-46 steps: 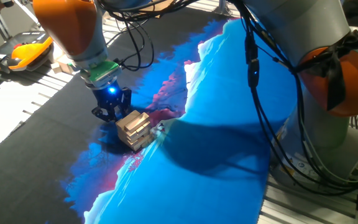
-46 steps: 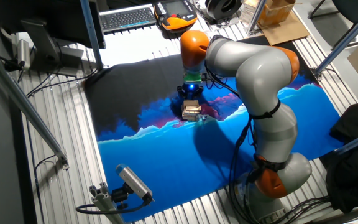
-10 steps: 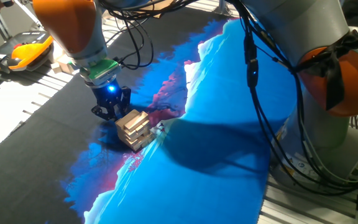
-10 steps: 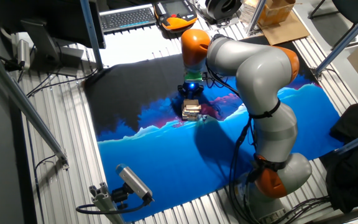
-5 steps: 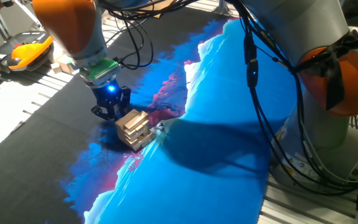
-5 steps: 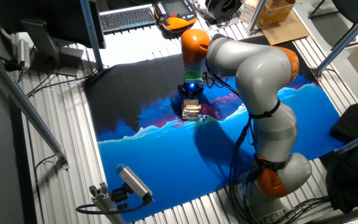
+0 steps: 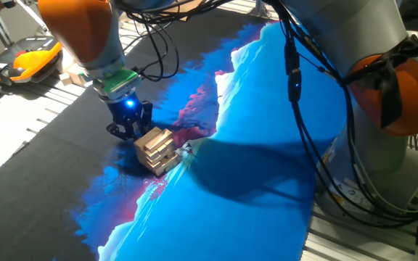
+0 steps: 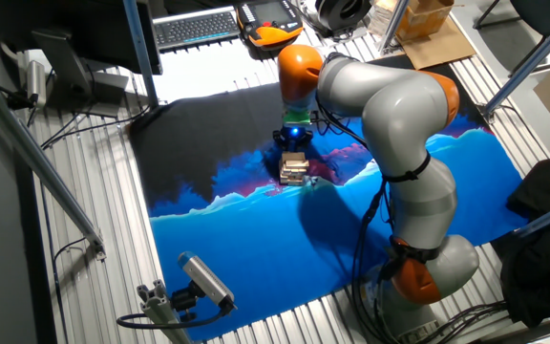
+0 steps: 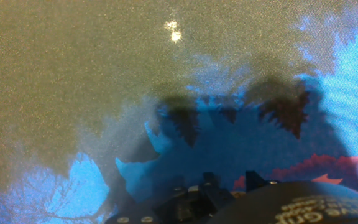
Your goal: Play Jenga
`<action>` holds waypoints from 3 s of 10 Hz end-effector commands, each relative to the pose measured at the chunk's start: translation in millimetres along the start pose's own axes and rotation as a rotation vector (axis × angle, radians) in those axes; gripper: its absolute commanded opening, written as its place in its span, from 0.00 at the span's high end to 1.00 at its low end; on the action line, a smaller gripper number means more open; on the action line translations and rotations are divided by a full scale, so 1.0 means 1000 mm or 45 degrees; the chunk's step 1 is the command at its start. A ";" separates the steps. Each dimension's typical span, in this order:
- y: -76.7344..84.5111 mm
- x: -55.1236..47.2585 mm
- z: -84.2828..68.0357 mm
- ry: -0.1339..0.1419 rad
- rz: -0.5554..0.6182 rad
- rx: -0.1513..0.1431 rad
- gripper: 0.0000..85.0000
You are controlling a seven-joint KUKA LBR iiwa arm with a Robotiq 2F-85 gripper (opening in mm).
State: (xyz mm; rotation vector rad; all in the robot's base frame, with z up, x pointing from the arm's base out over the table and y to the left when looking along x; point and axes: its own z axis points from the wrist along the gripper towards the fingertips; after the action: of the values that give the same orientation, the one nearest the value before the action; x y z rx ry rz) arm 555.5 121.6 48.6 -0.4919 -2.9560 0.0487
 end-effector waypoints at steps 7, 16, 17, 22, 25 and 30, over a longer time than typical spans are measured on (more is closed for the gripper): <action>0.000 0.003 -0.002 0.003 0.002 0.002 0.80; 0.000 0.002 -0.002 -0.002 0.004 0.005 0.80; 0.000 0.002 -0.002 -0.002 0.004 0.005 0.80; 0.000 0.002 -0.002 -0.001 0.012 0.006 0.80; 0.000 0.002 -0.002 -0.002 0.016 0.008 0.60; 0.001 0.006 -0.001 0.003 0.012 0.010 0.60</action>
State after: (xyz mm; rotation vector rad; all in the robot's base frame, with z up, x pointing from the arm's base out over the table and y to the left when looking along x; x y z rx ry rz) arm 550.4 125.0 50.4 -0.5037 -2.9504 0.0611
